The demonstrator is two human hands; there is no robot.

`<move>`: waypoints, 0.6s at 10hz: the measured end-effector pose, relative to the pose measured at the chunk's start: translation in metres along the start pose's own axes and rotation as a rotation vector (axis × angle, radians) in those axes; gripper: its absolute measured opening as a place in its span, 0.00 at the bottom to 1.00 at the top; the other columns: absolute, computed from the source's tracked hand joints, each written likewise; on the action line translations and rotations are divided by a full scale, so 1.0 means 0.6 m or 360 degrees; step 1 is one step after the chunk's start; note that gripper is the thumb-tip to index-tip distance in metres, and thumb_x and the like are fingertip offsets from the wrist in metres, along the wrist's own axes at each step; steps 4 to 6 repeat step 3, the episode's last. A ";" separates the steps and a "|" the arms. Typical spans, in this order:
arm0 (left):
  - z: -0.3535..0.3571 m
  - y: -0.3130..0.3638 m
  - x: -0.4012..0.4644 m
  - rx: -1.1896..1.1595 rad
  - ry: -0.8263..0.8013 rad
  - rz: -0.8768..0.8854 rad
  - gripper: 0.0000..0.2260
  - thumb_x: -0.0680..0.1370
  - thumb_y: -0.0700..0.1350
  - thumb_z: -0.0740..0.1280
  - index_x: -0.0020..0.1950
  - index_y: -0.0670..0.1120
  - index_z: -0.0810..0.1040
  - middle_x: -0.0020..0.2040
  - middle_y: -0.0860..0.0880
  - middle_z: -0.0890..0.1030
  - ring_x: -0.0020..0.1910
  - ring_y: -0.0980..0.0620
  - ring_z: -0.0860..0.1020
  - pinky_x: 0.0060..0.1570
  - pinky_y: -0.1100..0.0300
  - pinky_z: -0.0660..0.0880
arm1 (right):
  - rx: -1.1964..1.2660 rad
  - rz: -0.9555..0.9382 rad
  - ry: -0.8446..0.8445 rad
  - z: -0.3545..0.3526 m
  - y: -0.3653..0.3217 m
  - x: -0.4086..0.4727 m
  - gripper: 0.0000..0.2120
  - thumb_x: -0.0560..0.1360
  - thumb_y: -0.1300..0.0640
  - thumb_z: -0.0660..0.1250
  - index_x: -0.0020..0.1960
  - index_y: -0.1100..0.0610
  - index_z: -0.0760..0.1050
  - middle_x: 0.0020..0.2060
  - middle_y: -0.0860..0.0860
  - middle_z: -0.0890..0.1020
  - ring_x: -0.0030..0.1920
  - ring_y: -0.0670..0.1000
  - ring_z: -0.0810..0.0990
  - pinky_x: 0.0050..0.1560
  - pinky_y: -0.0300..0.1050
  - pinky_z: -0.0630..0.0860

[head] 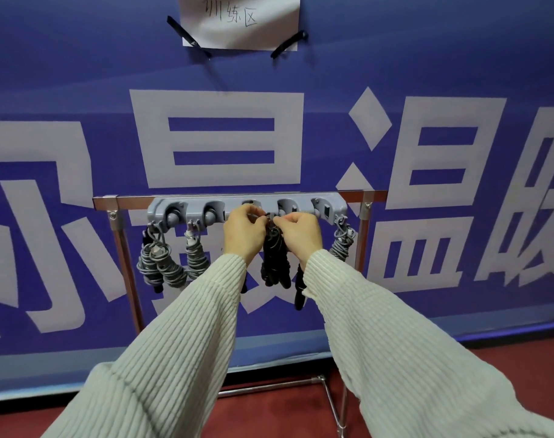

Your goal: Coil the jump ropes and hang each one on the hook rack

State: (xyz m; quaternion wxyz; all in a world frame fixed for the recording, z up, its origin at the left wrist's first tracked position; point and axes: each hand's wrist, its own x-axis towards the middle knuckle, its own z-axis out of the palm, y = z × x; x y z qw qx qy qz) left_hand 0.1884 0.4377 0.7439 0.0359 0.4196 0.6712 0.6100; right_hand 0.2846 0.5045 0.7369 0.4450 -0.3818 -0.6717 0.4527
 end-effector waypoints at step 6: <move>0.007 -0.023 -0.023 0.0100 -0.0039 0.0047 0.08 0.81 0.40 0.66 0.60 0.47 0.79 0.54 0.50 0.83 0.53 0.52 0.81 0.58 0.50 0.80 | -0.0129 -0.0071 0.0068 -0.009 0.026 -0.024 0.07 0.79 0.53 0.69 0.53 0.52 0.84 0.45 0.46 0.85 0.48 0.47 0.82 0.47 0.44 0.79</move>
